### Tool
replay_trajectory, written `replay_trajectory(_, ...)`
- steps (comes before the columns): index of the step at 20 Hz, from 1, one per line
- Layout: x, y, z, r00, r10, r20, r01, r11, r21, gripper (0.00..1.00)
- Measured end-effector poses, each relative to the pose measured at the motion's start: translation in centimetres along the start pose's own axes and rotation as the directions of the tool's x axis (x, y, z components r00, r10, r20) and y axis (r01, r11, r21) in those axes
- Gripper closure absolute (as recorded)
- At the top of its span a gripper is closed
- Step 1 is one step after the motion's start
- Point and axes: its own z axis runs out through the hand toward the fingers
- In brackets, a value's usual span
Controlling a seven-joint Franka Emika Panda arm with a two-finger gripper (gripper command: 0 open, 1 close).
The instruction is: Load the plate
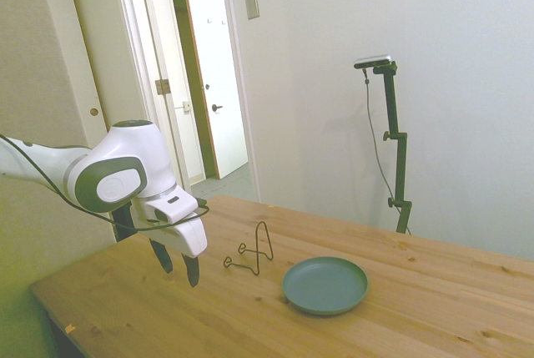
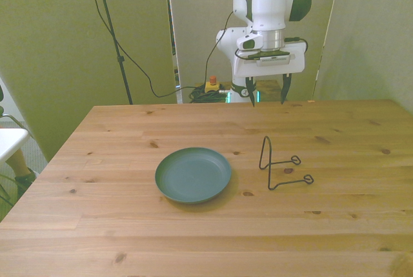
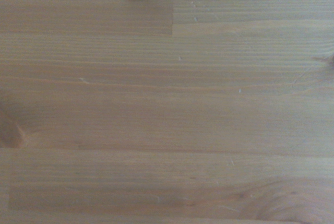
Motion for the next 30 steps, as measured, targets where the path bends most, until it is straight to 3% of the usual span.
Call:
replay_trajectory(5,0.2,-0.3,0.2,0.999,-0.025,-0.020,0.025,1.000,-0.017,0.00)
replay_trajectory(8,2.1,0.2,0.5,1.000,0.004,-0.017,-0.004,1.000,-0.019,0.00)
replay_trajectory(12,7.2,2.3,0.5,0.998,0.067,-0.009,-0.067,0.998,-0.009,0.00)
replay_trajectory(24,26.1,8.4,-3.3,0.978,0.201,-0.064,-0.200,0.980,0.018,0.00)
replay_trajectory(30,29.6,7.7,-3.2,0.979,0.196,-0.058,-0.196,0.981,0.013,0.00)
